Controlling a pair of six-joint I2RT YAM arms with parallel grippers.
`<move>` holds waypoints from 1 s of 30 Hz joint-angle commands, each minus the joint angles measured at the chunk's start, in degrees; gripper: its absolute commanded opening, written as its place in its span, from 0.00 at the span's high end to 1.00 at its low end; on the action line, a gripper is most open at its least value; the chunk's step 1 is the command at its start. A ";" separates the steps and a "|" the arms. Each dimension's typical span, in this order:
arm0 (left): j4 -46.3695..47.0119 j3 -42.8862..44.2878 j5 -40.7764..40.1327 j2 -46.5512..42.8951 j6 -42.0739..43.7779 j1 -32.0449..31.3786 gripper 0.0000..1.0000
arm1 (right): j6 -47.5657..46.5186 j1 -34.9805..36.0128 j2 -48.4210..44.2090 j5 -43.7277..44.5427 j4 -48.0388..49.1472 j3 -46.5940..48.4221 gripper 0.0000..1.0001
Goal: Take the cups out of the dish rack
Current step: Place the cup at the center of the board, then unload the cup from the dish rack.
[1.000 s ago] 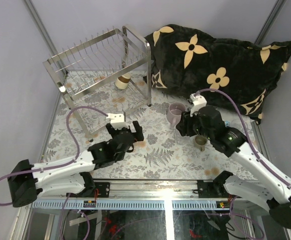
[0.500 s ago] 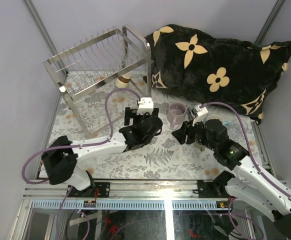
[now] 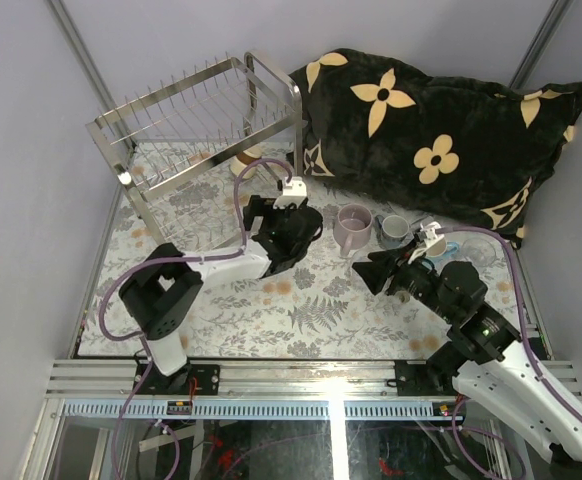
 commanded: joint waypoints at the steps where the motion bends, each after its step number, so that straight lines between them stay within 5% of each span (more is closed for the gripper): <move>1: 15.09 -2.36 -5.87 2.83 9.59 3.45 0.03 | 0.94 0.32 -0.13 0.54 3.31 -0.89 0.40; 22: 41.42 -0.46 2.56 16.08 30.52 17.28 0.00 | 1.78 0.32 -0.54 0.99 4.63 -2.93 0.39; 30: 42.98 3.50 4.74 19.76 30.12 18.65 0.00 | 1.77 0.32 0.27 1.76 5.09 -3.47 0.38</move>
